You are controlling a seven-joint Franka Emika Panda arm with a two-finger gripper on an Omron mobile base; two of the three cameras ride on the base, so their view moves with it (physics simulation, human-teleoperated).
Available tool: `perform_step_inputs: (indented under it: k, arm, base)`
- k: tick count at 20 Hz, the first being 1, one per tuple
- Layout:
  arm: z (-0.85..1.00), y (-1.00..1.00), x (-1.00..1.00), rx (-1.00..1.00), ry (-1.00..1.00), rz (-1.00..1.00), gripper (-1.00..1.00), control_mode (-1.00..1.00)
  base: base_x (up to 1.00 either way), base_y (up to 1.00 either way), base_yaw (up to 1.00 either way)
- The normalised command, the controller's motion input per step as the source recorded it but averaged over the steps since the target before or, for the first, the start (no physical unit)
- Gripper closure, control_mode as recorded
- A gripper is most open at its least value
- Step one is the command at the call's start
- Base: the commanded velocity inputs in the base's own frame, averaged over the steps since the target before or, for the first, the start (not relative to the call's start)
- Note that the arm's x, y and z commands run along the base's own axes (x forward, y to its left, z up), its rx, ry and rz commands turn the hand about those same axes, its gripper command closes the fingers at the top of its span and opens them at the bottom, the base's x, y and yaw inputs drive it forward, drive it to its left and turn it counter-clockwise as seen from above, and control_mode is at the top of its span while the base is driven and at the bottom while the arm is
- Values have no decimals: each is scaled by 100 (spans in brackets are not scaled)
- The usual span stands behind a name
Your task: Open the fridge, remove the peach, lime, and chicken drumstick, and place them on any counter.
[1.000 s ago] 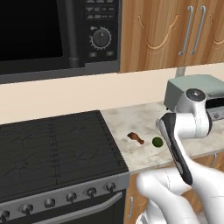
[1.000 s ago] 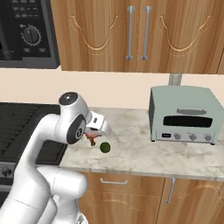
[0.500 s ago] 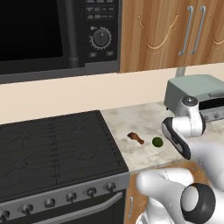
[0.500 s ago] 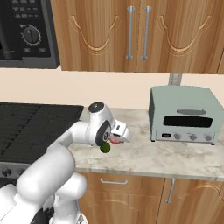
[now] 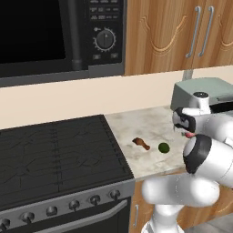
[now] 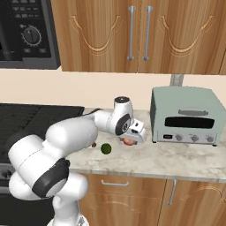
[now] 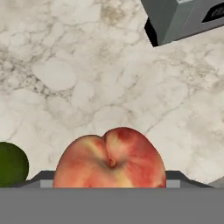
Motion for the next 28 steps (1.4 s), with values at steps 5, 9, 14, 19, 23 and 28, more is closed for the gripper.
perform_step_inputs:
  k: [5,9,14,19,23,28]
  arm:
    - [-57,-6,39,2,7,-1,100,-100]
    - [-64,0,32,0,4,-3,100,-100]
    - [-52,0,20,0,4,-4,100,-100]
    - [-27,-2,2,0,0,-1,-100,-100]
    - [0,0,0,0,-2,0,-100,-100]
    - [12,0,-6,0,-6,0,-100,-100]
  base:
    - [0,0,0]
    - [0,0,0]
    - [0,0,0]
    - [0,0,0]
    - [0,0,0]
    - [0,0,0]
